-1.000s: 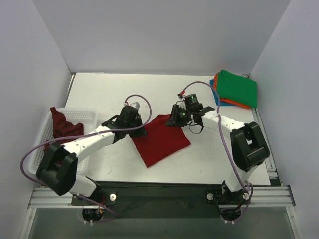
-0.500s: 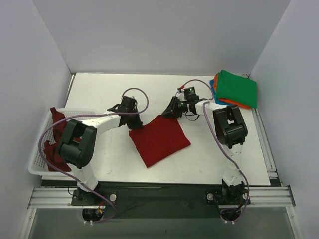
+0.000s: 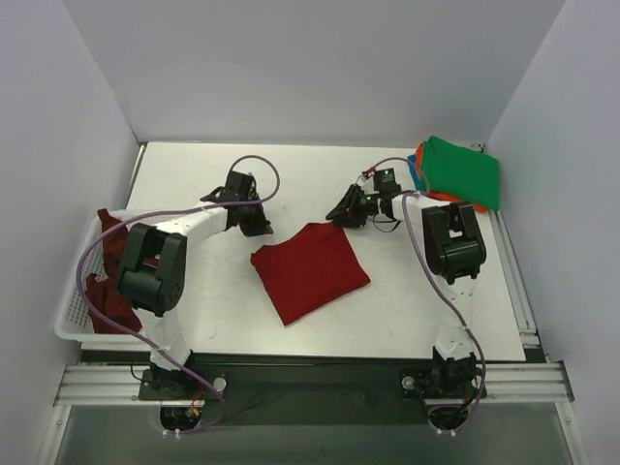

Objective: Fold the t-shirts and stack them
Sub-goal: Fold the long partially folded tshirt into a neat square

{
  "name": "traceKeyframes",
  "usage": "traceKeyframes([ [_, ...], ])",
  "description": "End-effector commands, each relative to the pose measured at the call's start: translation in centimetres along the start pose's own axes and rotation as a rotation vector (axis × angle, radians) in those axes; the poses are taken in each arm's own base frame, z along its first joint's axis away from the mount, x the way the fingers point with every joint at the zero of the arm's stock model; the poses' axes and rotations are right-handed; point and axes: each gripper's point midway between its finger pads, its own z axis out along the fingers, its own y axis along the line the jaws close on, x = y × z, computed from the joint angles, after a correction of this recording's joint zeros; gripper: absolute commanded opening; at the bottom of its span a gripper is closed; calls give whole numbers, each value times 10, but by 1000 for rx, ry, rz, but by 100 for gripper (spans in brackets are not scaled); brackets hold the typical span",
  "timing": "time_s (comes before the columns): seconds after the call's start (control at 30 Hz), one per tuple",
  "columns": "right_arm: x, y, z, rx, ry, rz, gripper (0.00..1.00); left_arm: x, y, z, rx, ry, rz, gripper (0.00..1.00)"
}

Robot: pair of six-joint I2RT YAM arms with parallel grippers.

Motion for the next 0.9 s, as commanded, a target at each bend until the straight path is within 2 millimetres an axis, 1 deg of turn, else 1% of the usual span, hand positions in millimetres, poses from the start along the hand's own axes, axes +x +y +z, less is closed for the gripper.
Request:
traceKeyframes([
  [0.0, -22, 46, -48, -54, -102, -89, 30, -40, -36, -39, 72, -111, 73, 6],
  [0.03, -26, 52, -59, -40, -143, -114, 34, -45, -41, -45, 78, -127, 86, 7],
  [0.07, -26, 54, -64, -29, -159, -128, 36, -46, -45, -50, 81, -140, 95, 7],
  [0.1, -23, 56, -74, -17, -176, -157, 38, -40, -54, -57, 92, -140, 112, 7],
  [0.13, -23, 55, -78, 5, -197, -165, 38, -34, -58, -59, 97, -132, 127, 7],
  [0.2, -17, 57, -84, 9, -206, -185, 38, -22, -71, -66, 124, -130, 144, 6],
  [0.23, -10, 57, -90, 7, -208, -185, 38, -5, -85, -67, 155, -111, 164, 6],
  [0.27, -2, 60, -90, -10, -197, -185, 37, 5, -88, -69, 176, -105, 169, 5],
  [0.3, 4, 65, -95, -28, -199, -186, 36, 16, -94, -70, 194, -92, 168, 0],
  [0.33, 21, 55, -91, -22, -168, -157, 34, 33, -105, -72, 244, -57, 165, 0],
  [0.37, 30, 55, -92, -32, -159, -167, 33, 46, -103, -72, 264, -52, 165, 0],
  [0.4, 43, 65, -96, -50, -162, -190, 29, 54, -104, -72, 276, -46, 161, 0],
  [0.43, 53, 61, -97, -49, -162, -174, 27, 64, -105, -72, 287, -33, 155, 0],
  [0.47, 69, 50, -93, -51, -151, -156, 27, 70, -98, -69, 285, -23, 145, 0],
  [0.5, 80, 52, -97, -76, -151, -154, 26, 75, -93, -66, 274, -14, 137, 0],
  [0.53, 93, 55, -93, -105, -133, -158, 25, 73, -85, -61, 243, -25, 125, 0],
  [0.57, 106, 52, -91, -137, -119, -135, 24, 70, -76, -54, 227, -24, 109, 0],
  [0.6, 119, 56, -88, -156, -96, -144, 24, 72, -67, -49, 215, -11, 97, 0],
  [0.63, 127, 57, -86, -167, -87, -141, 24, 73, -62, -44, 214, -2, 87, 0],
  [0.67, 135, 54, -83, -182, -81, -141, 23, 67, -54, -37, 200, -9, 68, 0],
  [0.73, 152, 47, -72, -177, -38, -131, 23, 67, -45, -29, 188, 2, 58, 0],
  [0.77, 155, 47, -69, -198, -32, -112, 23, 68, -39, -23, 176, 13, 50, 0],
  [0.8, 170, 26, -61, -177, 15, -62, 22, 66, -36, -20, 172, 15, 45, 0],
  [0.83, 169, 30, -59, -224, -4, -66, 22, 66, -32, -17, 166, 19, 39, 0],
  [0.87, 172, 22, -58, -218, 2, -22, 21, 67, -29, -12, 158, 25, 36, 0],
])
